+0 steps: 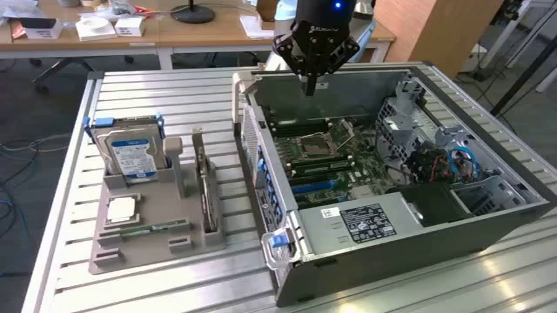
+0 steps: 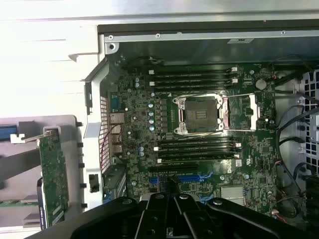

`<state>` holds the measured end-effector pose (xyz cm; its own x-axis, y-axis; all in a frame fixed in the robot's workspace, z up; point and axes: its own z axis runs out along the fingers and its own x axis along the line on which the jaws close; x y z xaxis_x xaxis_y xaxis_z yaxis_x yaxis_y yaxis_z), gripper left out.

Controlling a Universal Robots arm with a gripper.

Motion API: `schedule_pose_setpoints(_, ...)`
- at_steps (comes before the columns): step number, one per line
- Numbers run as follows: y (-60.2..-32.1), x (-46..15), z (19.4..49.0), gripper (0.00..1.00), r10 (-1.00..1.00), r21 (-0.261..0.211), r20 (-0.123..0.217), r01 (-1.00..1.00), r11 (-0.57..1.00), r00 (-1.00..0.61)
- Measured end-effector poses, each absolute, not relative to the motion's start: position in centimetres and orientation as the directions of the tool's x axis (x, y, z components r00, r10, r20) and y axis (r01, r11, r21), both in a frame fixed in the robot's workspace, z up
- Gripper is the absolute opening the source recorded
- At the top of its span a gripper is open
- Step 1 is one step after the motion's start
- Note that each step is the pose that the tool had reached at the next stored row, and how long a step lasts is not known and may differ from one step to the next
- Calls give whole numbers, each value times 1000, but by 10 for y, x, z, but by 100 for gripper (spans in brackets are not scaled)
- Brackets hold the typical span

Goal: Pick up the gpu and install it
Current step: 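Reach for the gpu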

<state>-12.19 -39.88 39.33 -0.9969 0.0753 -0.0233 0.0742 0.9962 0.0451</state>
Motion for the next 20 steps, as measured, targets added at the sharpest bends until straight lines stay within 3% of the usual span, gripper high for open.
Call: schedule_pose_setpoints(20,-399,-132,393,10,75,45,-23,74,996,-997)
